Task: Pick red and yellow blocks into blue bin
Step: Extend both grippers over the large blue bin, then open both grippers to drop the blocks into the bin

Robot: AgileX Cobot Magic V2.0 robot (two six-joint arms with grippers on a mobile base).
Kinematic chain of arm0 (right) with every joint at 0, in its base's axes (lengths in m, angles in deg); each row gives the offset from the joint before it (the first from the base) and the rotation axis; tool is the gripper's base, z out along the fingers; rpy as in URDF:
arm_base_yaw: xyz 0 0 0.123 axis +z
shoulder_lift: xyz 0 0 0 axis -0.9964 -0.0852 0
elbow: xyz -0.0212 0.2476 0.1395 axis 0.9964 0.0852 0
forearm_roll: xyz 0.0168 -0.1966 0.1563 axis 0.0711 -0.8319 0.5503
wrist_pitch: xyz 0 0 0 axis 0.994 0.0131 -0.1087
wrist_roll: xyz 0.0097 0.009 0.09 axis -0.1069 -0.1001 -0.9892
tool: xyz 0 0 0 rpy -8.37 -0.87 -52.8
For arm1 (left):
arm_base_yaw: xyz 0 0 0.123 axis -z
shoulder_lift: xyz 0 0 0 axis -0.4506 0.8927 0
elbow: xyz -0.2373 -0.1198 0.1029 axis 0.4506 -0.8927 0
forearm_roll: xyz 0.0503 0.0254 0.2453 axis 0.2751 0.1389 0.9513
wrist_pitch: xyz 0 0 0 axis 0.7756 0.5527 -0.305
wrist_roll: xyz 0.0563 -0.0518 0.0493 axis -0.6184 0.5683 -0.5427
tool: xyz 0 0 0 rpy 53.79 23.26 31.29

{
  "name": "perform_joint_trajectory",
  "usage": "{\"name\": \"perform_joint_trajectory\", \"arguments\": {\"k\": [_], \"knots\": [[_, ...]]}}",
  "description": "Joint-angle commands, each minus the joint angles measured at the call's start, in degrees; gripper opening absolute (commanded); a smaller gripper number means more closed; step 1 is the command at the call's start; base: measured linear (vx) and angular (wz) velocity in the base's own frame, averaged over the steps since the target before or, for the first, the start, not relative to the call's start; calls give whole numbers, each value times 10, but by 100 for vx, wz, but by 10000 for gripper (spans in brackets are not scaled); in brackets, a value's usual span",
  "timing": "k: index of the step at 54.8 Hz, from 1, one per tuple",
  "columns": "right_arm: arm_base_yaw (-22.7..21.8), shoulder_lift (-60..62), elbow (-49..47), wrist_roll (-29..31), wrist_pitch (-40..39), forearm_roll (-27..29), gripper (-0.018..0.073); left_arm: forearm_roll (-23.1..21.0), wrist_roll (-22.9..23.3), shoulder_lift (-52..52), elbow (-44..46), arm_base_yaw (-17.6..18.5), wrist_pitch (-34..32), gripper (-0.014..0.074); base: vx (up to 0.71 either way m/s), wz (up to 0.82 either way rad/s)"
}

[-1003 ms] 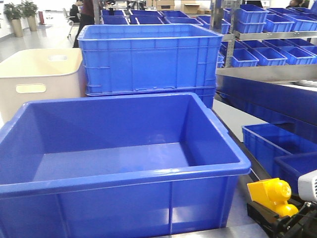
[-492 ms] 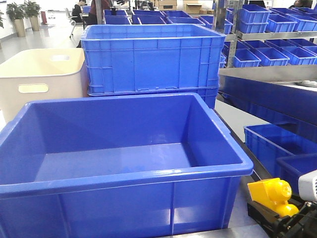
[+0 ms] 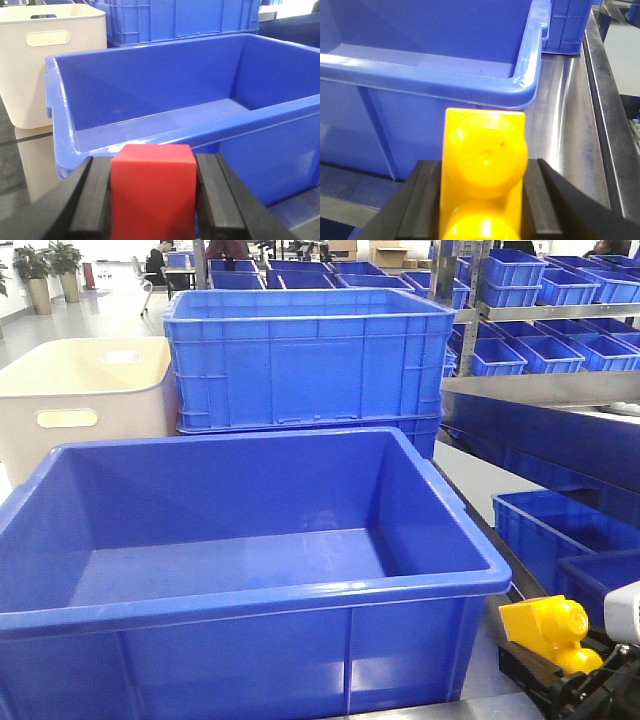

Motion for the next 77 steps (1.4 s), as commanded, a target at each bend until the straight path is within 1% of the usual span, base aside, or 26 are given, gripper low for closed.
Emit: {"name": "perform_joint_trajectory", "arguments": {"k": [1,6,14,19,24,30,34,42,47,50,53,57,62,65,69,73,77], "knots": [[-1,6,-17,3,-47,2,-8,-8,2,5,17,1,-50,2,0,0],[-1,6,-25,4,-57,-1,-8,-8,2,6,28,1,-51,2,0,0],[-1,1,-79,8,-77,-23,-8,-7,-9,54,95,1,-49,2,0,0],[-1,-26,-144,8,-72,-37,-8,-8,-40,118,168,1,-46,2,0,0],[-1,-76,-213,8,-71,-46,-8,-8,-69,208,243,1,-46,2,0,0],[0,-167,-292,8,-76,-51,-8,-11,-71,314,328,2,-46,2,0,0],[12,-224,-338,8,-86,-54,-7,-25,-72,387,377,3,-46,2,0,0],[35,-333,-395,9,-157,-62,-4,-23,-87,509,447,23,-55,2,0,0],[44,-386,-416,11,-206,-71,11,-23,-93,558,478,37,-55,4,0,0],[46,-408,-423,10,-215,-81,32,-23,-93,584,494,44,-55,12,0,0],[46,-424,-427,10,-216,-88,68,-23,-93,597,502,50,-55,29,0,0],[46,-434,-427,9,-210,-86,142,-23,-93,601,505,56,-55,67,0,0],[46,-440,-427,9,-192,-86,276,-23,-93,601,505,59,-55,139,0,0],[46,-440,-427,9,-186,-86,354,-23,-93,601,505,59,-55,198,0,0],[46,-440,-427,9,-188,-86,477,-23,-93,601,505,59,-55,295,0,0],[46,-440,-427,9,-189,-86,578,-23,-93,601,505,59,-54,395,0,0],[46,-440,-427,9,-189,-86,641,-23,-93,601,505,59,-54,478,0,0]]}}
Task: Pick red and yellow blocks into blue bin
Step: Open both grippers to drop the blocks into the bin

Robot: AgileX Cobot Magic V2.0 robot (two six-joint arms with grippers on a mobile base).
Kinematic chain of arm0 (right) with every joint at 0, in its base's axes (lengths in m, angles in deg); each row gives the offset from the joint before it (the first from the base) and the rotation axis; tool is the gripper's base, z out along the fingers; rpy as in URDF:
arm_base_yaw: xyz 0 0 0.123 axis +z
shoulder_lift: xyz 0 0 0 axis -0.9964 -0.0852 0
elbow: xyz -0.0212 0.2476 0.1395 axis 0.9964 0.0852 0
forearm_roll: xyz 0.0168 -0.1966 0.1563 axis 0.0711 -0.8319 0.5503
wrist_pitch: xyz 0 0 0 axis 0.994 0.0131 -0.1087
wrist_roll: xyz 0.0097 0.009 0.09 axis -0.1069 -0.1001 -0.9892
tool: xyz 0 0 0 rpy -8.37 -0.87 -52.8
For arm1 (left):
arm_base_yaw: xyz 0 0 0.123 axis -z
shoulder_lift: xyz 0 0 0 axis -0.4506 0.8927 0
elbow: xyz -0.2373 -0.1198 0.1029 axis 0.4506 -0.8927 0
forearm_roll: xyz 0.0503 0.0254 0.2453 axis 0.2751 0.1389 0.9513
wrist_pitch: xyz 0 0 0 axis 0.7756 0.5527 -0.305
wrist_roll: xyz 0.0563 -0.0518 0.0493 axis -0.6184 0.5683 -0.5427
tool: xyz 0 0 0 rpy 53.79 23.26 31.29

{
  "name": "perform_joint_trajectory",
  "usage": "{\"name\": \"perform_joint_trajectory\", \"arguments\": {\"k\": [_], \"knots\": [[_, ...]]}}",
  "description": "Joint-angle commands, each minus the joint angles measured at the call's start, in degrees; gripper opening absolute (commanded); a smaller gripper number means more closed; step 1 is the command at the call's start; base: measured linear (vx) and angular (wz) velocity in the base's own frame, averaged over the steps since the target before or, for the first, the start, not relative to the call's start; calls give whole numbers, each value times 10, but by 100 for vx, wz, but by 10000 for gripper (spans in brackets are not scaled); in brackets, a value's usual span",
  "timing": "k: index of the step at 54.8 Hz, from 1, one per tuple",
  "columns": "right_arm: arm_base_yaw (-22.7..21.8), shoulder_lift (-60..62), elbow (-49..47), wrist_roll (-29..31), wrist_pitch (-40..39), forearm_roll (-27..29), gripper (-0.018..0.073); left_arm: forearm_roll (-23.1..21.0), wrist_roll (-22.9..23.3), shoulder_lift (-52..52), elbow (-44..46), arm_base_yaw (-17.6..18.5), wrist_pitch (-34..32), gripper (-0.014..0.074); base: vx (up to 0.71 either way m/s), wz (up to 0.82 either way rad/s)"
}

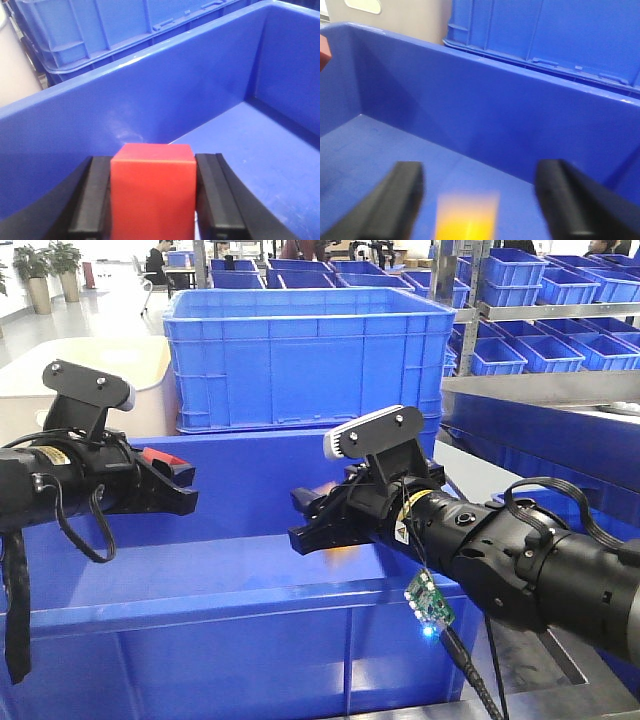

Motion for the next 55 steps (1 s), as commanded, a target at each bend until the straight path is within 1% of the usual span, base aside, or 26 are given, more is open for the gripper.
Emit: {"name": "perform_joint_trajectory", "arguments": {"k": [1,5,9,15,17,19,21,24,25,27,28,29,30,32,33,36,40,44,48,50,55], "knots": [[-1,28,-22,6,-44,-6,653,-9,0,-25,22,4,-46,499,0,0],[-1,29,-22,6,-45,-6,675,-9,0,-27,22,4,-46,559,0,0],[-1,33,-22,6,-44,-6,673,-9,0,-35,22,4,-46,587,0,0],[-1,51,-22,5,-34,-6,643,-9,-1,-61,22,4,-37,578,0,0],[-1,63,-22,5,-26,-6,622,-8,-1,-75,22,3,-32,559,0,0],[-1,77,-22,5,-11,-5,582,-6,-1,-89,22,3,-22,528,0,0],[-1,90,-22,4,9,-5,536,-1,-1,-107,22,3,-8,456,0,0],[-1,116,-22,-3,51,1,421,11,-1,-132,22,3,24,349,0,0],[-1,122,-22,-4,64,3,389,13,-1,-142,22,3,39,296,0,0],[-1,143,-22,-9,104,13,285,23,-1,-158,22,3,68,179,0,0],[-1,153,-21,-11,125,15,247,27,-1,-168,22,3,84,117,0,0],[-1,164,-19,-13,150,20,170,31,-1,-177,22,3,98,56,0,0],[-1,174,-18,-13,163,22,130,35,-1,-186,22,3,112,-3,0,0],[-1,190,-12,-13,189,25,13,38,-1,-202,22,3,130,-11,0,0],[-1,200,-7,-12,201,25,-18,38,-1,-211,20,3,136,-10,0,0],[-1,228,16,-12,212,24,-16,36,4,-238,5,3,149,-9,0,0],[-1,272,67,-2,194,23,-16,36,5,-284,-41,3,140,-6,0,0],[-1,324,137,3,160,23,-14,36,12,-337,-112,3,117,-5,0,0],[-1,384,211,3,115,23,-13,33,34,-396,-190,3,94,-3,0,0],[-1,409,244,3,99,22,-12,23,42,-431,-231,3,88,-3,0,0],[-1,472,326,3,63,22,-11,5,44,-506,-307,3,82,-3,0,0]]}}
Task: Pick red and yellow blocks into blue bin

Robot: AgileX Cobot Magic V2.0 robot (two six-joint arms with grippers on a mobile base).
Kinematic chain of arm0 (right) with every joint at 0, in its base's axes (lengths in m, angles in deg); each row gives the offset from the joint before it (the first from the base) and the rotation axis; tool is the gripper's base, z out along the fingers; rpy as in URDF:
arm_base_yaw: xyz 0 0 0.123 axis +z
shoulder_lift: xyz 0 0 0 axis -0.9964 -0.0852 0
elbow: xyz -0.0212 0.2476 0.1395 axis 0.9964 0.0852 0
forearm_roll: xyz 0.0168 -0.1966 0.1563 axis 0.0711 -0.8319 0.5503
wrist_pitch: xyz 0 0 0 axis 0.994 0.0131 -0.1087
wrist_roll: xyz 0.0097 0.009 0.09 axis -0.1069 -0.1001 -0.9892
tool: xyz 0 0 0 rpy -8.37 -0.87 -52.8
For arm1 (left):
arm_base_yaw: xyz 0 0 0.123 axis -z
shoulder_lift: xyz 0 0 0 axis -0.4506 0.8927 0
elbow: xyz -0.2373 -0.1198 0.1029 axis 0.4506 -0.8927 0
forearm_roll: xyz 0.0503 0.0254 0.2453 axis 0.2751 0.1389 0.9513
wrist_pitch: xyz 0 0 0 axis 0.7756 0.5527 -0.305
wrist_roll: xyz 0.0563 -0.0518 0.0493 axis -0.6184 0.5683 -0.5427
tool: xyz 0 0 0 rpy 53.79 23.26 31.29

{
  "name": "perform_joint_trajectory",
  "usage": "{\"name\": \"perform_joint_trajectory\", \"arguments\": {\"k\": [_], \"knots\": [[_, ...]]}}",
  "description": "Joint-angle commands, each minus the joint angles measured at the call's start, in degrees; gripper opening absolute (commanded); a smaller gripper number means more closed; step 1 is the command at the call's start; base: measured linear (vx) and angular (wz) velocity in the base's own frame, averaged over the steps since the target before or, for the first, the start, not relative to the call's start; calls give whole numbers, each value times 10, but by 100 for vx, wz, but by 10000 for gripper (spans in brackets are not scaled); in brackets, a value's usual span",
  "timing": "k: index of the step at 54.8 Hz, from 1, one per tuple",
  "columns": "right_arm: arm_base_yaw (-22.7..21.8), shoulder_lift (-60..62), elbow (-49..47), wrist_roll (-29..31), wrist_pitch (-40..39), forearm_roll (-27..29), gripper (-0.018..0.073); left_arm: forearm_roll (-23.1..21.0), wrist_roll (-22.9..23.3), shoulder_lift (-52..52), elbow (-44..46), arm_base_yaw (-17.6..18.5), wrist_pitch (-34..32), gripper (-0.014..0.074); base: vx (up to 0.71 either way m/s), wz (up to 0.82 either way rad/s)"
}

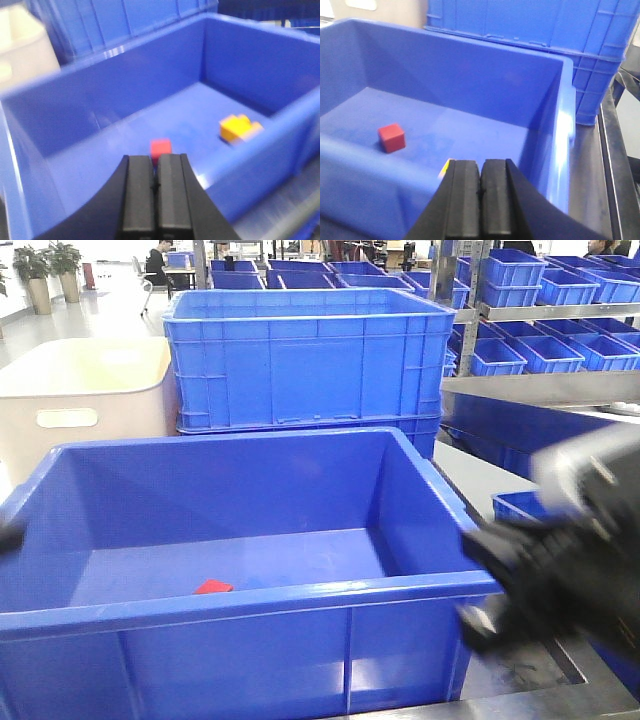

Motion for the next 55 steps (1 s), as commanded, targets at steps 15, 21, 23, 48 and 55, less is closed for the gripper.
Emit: {"name": "perform_joint_trajectory", "arguments": {"k": [15,21,23,48,55], "knots": [[-1,130,122,6,-143,-5,-10,-24,11,-202,-122,3,-59,0,0,0],[-1,130,122,6,-143,-5,-10,-24,11,-220,-122,3,-52,0,0,0],[-1,130,122,6,-143,-5,-10,-24,11,-220,-122,3,-52,0,0,0],[-1,130,122,6,-141,-5,-10,-23,11,-219,-125,3,-55,0,0,0],[-1,130,122,6,-141,-5,-10,19,14,-222,-156,-6,-91,0,0,0]]}}
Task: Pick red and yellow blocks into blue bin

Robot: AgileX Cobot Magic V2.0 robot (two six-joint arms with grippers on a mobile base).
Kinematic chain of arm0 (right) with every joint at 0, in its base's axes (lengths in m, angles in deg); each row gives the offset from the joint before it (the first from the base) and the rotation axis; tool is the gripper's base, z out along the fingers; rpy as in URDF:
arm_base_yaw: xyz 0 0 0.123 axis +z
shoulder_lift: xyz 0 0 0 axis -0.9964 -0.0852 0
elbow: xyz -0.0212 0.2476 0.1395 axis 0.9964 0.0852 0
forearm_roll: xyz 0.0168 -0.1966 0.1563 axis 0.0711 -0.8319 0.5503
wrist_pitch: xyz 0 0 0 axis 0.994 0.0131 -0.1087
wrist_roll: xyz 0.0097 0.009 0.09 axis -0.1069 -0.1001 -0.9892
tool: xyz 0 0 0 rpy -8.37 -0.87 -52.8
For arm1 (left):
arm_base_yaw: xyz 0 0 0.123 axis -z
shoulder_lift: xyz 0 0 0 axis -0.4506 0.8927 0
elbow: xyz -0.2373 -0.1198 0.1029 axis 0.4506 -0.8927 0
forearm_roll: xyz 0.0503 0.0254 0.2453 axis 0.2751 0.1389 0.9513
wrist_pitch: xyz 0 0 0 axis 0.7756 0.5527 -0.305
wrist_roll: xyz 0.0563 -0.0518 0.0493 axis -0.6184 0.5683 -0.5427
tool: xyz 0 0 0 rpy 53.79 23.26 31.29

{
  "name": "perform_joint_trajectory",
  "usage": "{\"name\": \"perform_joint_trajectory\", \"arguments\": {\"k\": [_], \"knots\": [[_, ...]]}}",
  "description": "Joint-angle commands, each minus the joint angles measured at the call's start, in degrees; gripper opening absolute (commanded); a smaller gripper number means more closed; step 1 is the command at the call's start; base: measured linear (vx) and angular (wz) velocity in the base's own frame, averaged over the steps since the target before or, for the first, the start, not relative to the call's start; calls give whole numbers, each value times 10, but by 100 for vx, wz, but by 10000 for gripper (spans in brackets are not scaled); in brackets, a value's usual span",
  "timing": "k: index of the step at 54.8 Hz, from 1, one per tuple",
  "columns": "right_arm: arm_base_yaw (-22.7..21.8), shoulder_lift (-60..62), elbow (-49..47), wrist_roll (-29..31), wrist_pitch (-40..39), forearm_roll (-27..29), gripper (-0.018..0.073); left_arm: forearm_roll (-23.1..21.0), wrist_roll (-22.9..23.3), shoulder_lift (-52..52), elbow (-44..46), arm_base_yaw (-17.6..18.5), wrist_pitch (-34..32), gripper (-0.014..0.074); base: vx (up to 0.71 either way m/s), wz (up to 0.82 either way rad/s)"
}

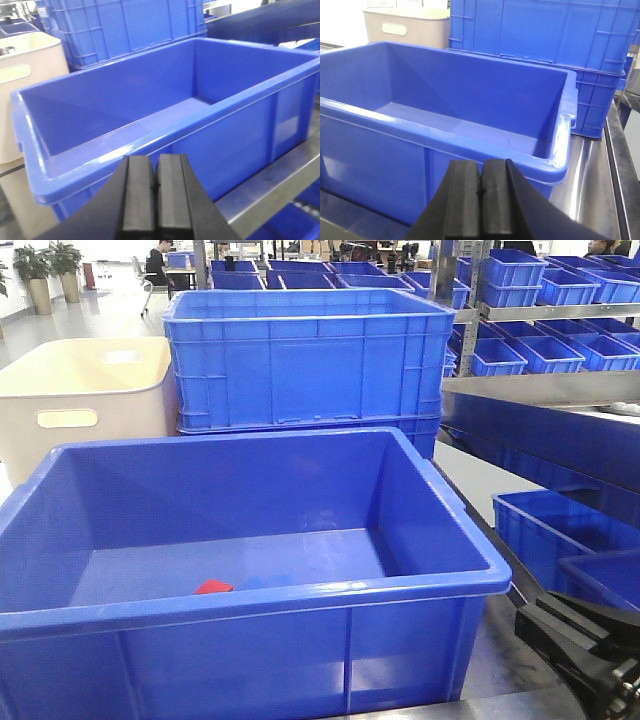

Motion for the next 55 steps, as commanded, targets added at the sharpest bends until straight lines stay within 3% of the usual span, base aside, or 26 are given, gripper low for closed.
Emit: {"name": "perform_joint_trajectory", "arguments": {"k": [1,5,11,23,27,30,55], "knots": [[-1,4,-16,5,-50,-5,-10,30,12,0,-11,-9,-74,0,0,0],[-1,4,-16,5,-50,-5,-10,57,32,-16,-56,-29,-126,0,0,0],[-1,4,-16,5,-50,-5,-10,64,53,-68,-149,-72,-216,0,0,0],[-1,4,-16,5,-50,-5,-10,72,63,-221,-329,-167,-269,0,0,0],[-1,4,-16,5,-48,-5,-10,72,75,-220,-358,-187,-289,0,0,0],[-1,4,-16,5,-48,-5,-10,73,76,-216,-354,-192,-263,0,0,0],[-1,4,-16,5,-32,-5,-10,72,76,-216,-355,-193,-262,0,0,0]]}}
